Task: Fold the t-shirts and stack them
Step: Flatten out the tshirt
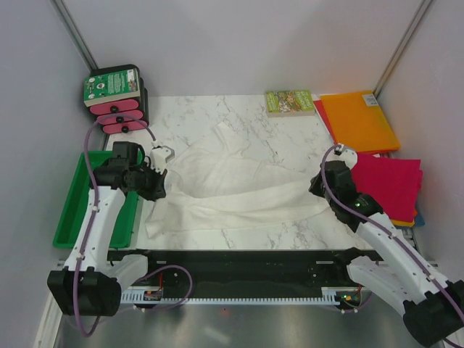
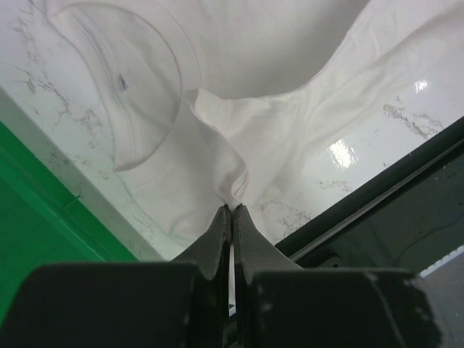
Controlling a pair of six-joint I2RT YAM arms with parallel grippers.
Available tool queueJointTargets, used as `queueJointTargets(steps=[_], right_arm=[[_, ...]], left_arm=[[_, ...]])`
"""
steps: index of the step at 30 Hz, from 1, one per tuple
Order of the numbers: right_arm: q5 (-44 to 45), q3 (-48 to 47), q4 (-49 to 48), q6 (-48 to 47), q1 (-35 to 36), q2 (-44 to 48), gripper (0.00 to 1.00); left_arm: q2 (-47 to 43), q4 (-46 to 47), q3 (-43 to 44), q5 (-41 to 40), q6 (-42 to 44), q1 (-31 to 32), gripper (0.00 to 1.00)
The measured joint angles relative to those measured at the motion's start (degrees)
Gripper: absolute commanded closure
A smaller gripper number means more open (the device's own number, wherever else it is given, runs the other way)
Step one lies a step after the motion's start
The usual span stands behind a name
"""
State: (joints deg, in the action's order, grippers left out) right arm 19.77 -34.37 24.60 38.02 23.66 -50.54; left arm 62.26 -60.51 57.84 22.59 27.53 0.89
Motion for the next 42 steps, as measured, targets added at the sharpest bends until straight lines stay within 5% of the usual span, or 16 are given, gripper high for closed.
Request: queueJointTargets(steps=[8,16,29,33,42], right_arm=[[-2.03,-27.10,8.48,-9.90,0.61,4.46,1.00],[-2.47,-57.90,19.43,-17.20,0.61,1.88,1.00],[-3.65,-74.10,27.23,-19.02,1.07,2.45,1.00],[-2.62,-76.30,26.32,-19.30,1.07,3.08,1.00],[4.55,-52.30,17.92,-18.95,1.18,-1.81,1.00]], left_arm=[[-10.58,2.45,12.24,-3.76,-8.81,0.00,0.98],[-15.32,4.85,42.05,-8.85,-16.65,-0.11,0.98],[-17.59,3.74,77.94,-15.04,-17.53,1.53,0.98],[-19.50,4.96,76.96,-16.65,-17.44,2.60,0.98],[-15.47,10.19,44.61,-17.66,-16.70,3.28,0.98]])
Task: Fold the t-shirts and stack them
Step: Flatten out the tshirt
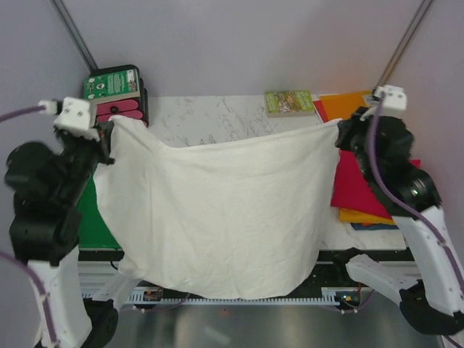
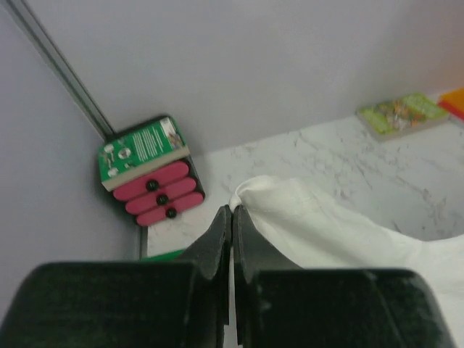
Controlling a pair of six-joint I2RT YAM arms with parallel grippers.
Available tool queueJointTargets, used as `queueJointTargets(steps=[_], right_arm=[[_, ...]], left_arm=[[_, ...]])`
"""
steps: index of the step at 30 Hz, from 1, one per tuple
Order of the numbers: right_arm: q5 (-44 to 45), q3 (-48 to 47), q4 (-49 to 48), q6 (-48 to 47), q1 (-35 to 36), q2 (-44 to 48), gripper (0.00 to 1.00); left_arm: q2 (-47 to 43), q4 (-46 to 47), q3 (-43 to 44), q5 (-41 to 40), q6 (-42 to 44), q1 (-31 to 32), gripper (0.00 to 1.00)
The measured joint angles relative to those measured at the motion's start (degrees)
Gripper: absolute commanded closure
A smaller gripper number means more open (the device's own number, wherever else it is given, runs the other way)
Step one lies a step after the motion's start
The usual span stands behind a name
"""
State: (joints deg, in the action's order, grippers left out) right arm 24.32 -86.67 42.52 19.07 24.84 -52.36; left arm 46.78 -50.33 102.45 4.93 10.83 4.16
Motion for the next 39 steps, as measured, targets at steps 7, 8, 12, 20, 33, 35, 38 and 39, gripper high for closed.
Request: queueJointTargets(steps=[7,8,12,20,33,35,38,39], right_arm=[[1.18,-0.90,-9.77,-0.96,-2.82,-25.27,1.00],[1.16,-2.64,-10.56,-1.20,-3.23,-28.06,1.00],[1.11,-15.82,-12.59,-2.84,-4.87,-39.82,1.00],[0.31,-32.61,-16.65,-4.31,-5.18,-41.90,1.00],[0.20,9.33,-26.27,-2.58,-4.96,-14.99,1.00],[-0.02,17.53,-25.83,-1.07,-4.96,-14.14,1.00],[-1.05,29.29,-24.68,1.73,-4.96,-13.22,1.00],[-1.57,32.41,-24.00,2.64,-4.92,-12.46,1.00]], left_arm=[[24.02,10.05,-5.46,-0.39,1.29,0.00,0.98],[28.04,10.62,-3.50,-0.42,1.29,0.00,0.98],[44.48,11.58,12.04,-0.39,1.22,0.00,0.98],[57.86,13.05,45.00,-1.05,1.22,0.00,0.98],[22.08,23.98,-9.70,-1.18,2.75,-0.02,0.98],[20.90,23.80,-19.89,-0.24,3.89,-0.02,0.98],[21.77,20.15,-32.04,1.05,5.84,-0.07,0.98],[21.86,18.18,-35.63,1.51,6.51,-0.07,0.98]])
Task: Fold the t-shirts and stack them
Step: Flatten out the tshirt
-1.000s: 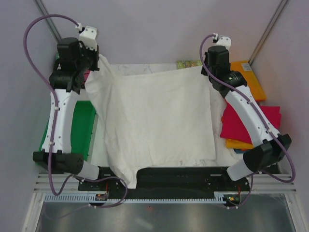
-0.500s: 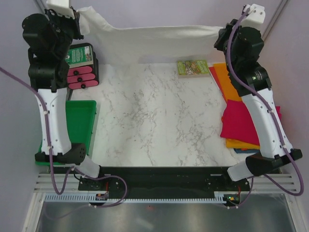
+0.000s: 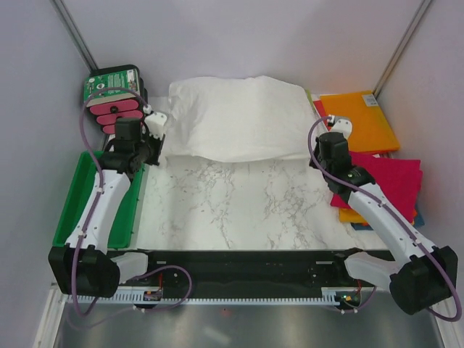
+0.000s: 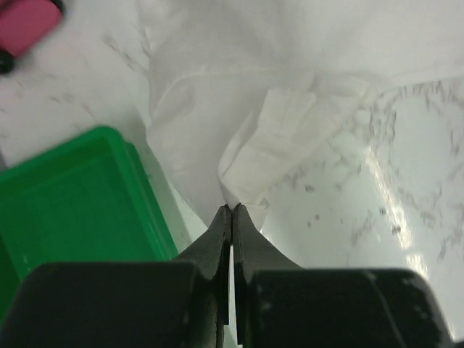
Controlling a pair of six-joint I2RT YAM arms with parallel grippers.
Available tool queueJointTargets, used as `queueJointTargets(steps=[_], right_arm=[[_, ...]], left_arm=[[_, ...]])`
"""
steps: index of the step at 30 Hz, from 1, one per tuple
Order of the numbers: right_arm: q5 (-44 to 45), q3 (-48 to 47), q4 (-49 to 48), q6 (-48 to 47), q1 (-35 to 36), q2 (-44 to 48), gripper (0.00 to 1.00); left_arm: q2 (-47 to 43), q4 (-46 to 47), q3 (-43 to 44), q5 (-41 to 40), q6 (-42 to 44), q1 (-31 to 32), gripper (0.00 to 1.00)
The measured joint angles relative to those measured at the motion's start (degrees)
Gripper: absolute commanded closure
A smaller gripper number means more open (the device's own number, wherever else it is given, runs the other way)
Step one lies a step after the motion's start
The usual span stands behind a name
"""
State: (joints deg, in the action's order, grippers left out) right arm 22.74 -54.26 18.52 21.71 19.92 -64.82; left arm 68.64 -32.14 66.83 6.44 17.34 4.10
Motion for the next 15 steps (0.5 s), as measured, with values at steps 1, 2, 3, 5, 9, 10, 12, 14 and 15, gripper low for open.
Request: queueJointTargets(steps=[1,2,3,5,9,10,12,14,15], right_arm=[[-0.37,2.45,0.94,1.07,0.13,1.09,1.00],[-0.66,4.00,1.60,1.79,0.24,2.21,1.00],[-1.01,5.55,2.03,2.73,0.46,3.85,1.00],[-1.60,7.61,2.91,4.66,0.94,7.65,1.00],[-2.58,10.29,3.45,7.74,2.27,14.49,1.00],[-2.82,10.88,3.63,8.39,2.54,15.67,1.00],[-3.39,12.28,4.81,9.62,2.97,17.40,1.00],[-3.69,13.62,6.08,10.34,3.15,18.27,1.00],[-3.85,14.49,6.58,10.71,3.26,18.69,1.00]], left_arm=[[-0.09,-2.10,-2.91,0.46,0.66,0.02,0.98],[-0.28,-4.00,-4.90,0.98,1.25,0.02,0.98],[-0.94,-5.99,-6.80,1.44,1.90,0.00,0.98],[-3.41,-8.68,-8.63,2.45,2.89,0.00,0.98],[-11.06,-13.88,-9.35,5.42,5.16,0.02,0.98],[-12.72,-15.32,-9.33,6.36,5.84,0.00,0.98],[-14.99,-18.58,-9.33,7.87,7.32,0.02,0.98],[-16.04,-21.42,-9.51,8.96,8.59,0.02,0.98],[-16.63,-22.40,-10.10,9.18,9.16,0.02,0.98]])
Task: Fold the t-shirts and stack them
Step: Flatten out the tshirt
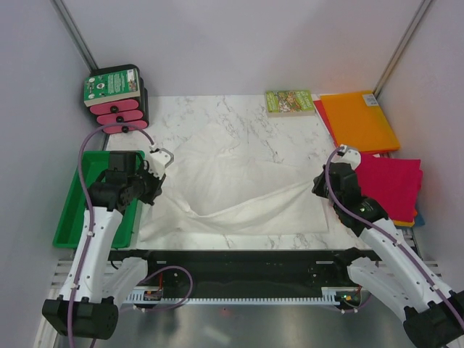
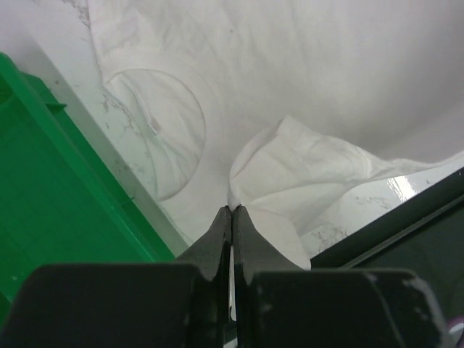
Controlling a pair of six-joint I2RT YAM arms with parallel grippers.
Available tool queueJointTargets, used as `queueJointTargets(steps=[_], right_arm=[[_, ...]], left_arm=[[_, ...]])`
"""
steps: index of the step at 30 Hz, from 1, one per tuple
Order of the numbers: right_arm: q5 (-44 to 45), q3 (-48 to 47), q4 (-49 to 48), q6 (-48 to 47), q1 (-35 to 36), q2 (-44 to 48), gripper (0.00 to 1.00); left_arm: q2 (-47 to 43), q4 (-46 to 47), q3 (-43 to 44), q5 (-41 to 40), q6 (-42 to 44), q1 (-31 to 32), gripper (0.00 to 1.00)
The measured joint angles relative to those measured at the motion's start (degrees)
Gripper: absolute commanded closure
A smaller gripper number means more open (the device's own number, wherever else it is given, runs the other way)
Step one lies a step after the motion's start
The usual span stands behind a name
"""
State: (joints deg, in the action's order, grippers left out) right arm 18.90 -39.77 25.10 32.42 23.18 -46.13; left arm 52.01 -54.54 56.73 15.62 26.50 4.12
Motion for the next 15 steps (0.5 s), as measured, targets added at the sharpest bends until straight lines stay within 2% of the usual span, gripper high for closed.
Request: queueJointTargets(steps=[5,10,12,15], right_arm=[[-0.66,3.74,3.21,1.57,0.24,2.64,1.00],[-0.33,2.86,5.84,0.94,0.28,3.80,1.00],[1.18,-2.91,8.02,-1.29,0.31,0.48,1.00],[3.04,-20.79,10.38,-5.09,0.31,-9.27,1.00]], left_arm=[[-3.08,-4.74,-2.75,0.52,1.55,0.00,0.98],[-5.81,-6.78,-1.81,1.01,1.44,0.00,0.98],[-5.14,-7.41,3.06,0.76,0.42,0.00,0.98],[2.43,-6.93,21.14,-0.76,-2.03,0.02,0.98]])
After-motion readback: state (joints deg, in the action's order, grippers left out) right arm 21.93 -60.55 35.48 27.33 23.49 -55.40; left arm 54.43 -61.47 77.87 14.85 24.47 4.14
